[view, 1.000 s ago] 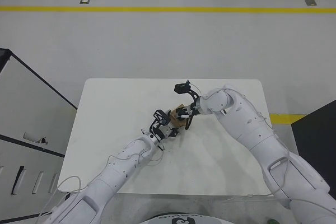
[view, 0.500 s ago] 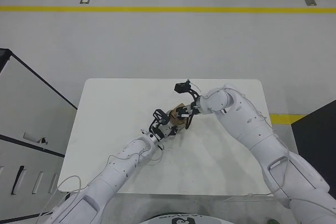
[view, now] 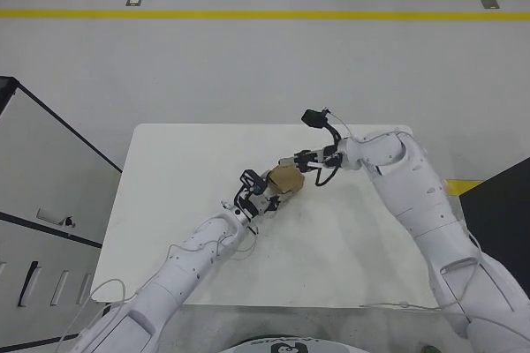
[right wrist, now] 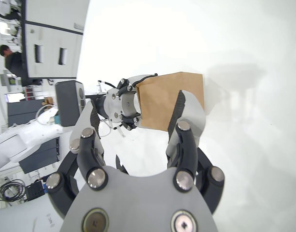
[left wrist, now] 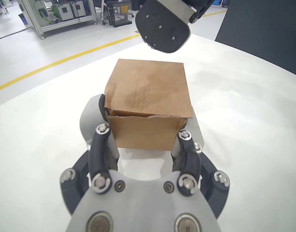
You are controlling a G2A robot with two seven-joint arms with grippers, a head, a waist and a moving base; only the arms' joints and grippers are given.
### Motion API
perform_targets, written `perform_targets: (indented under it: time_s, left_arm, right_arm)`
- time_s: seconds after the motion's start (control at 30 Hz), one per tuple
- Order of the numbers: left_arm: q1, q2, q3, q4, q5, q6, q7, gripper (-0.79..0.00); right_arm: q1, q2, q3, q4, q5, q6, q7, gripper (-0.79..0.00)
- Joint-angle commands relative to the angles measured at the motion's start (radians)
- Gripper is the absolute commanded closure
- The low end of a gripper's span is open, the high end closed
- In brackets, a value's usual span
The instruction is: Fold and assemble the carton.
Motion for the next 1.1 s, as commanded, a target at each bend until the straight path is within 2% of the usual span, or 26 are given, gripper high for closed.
perform_targets:
  time_s: [0.0, 0.13, 0.2, 0.57, 0.7, 0.83, 1.07]
  left_arm:
    - [0.007, 0.003, -0.008, -0.019, -0.001, -0.01, -0.004, 0.0]
    - [0.027, 0.015, -0.031, -0.076, 0.003, -0.036, -0.013, 0.0]
    - [0.039, 0.023, -0.044, -0.109, 0.007, -0.077, -0.012, 0.0]
    - [0.041, 0.025, -0.046, -0.115, 0.01, -0.081, -0.01, 0.0]
    - [0.055, 0.041, -0.083, -0.161, 0.035, -0.096, -0.022, 0.0]
    - [0.097, 0.071, -0.156, -0.252, 0.048, -0.152, -0.052, 0.0]
    - [0.194, 0.121, -0.282, -0.491, 0.085, -0.263, -0.183, 0.0]
  right_arm:
    - [-0.031, 0.016, 0.063, -0.022, 0.042, -0.01, 0.015, -0.785]
    - [-0.109, 0.048, 0.181, -0.076, 0.132, -0.023, 0.044, -0.785]
    - [-0.15, 0.06, 0.227, -0.092, 0.18, -0.03, 0.069, -0.785]
    - [-0.15, 0.06, 0.227, -0.092, 0.18, -0.03, 0.069, -0.785]
    - [-0.156, 0.06, 0.23, -0.092, 0.184, -0.028, 0.054, -0.785]
    - [-0.189, 0.073, 0.297, -0.068, 0.314, -0.033, 0.095, -0.785]
    - [-0.242, 0.111, 0.437, -0.044, 0.431, -0.074, 0.186, -0.785]
